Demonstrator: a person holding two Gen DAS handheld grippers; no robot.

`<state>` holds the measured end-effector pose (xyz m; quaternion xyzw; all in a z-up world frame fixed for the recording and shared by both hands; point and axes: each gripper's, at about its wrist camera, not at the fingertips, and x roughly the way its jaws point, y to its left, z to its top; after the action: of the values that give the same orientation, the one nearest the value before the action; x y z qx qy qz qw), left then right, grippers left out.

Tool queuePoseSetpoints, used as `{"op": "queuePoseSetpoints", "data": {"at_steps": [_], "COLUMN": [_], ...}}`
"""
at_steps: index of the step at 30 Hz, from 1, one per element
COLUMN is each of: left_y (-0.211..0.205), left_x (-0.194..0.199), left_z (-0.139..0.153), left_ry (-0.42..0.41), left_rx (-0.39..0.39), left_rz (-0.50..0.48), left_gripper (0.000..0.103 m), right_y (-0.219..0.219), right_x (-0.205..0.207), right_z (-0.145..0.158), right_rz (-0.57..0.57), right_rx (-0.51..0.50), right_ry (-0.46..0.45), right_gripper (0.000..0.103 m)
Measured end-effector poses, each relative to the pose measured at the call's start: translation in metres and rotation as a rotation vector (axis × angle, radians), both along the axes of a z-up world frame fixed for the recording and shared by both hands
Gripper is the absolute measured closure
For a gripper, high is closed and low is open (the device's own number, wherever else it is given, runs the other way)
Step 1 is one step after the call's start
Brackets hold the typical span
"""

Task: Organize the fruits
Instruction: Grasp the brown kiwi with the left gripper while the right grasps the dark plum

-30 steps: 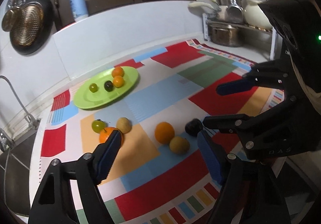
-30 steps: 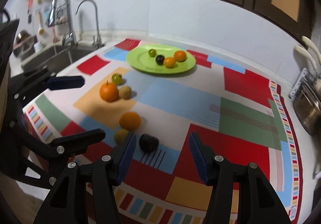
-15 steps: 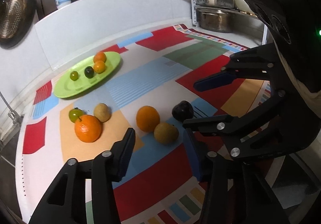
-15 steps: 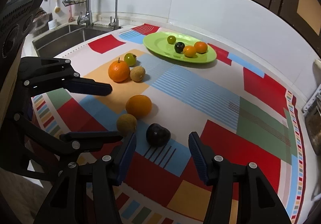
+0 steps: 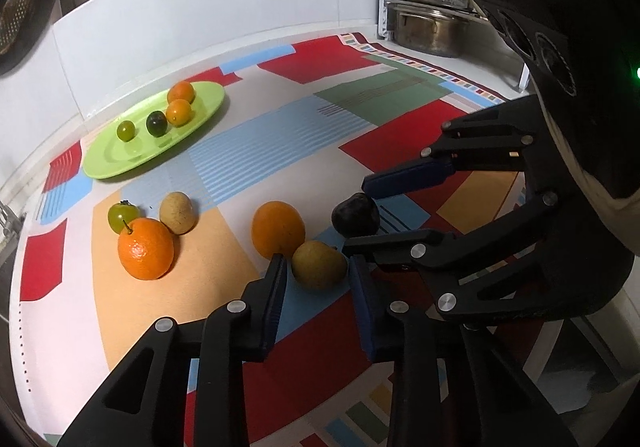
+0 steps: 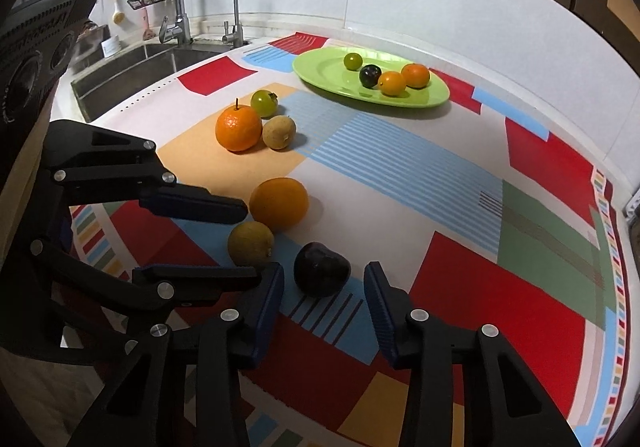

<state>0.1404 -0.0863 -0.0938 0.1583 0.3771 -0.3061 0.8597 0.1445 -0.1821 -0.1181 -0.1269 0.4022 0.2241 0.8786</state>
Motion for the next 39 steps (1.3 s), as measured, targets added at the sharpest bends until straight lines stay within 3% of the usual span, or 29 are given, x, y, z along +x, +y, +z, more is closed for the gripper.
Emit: {"op": "queuePoseSetpoints", "data": {"at_steps": [6, 18, 39], "left_y": [0.002, 0.013, 0.049], "left_x": [0.005, -0.001, -0.004], "left_z": [0.001, 0.014, 0.064], "left_ry": [0.03, 0.018, -0.044], "left_rx": [-0.02, -0.031, -0.107], "left_rz": [0.01, 0.038, 0.127], "left_gripper": [0.074, 0.074, 0.074], "right_y": [0.0, 0.001, 0.017], "right_x": [-0.001, -0.008, -0.017], "right_z": [0.0, 0.007, 0.059], "right_rz": [-0.01, -0.052, -0.126], "right_rx": [0.014, 0.042, 0.103], "right_ry": [0.016, 0.022, -0.056], "right_gripper": [0.072, 0.073, 0.073]}}
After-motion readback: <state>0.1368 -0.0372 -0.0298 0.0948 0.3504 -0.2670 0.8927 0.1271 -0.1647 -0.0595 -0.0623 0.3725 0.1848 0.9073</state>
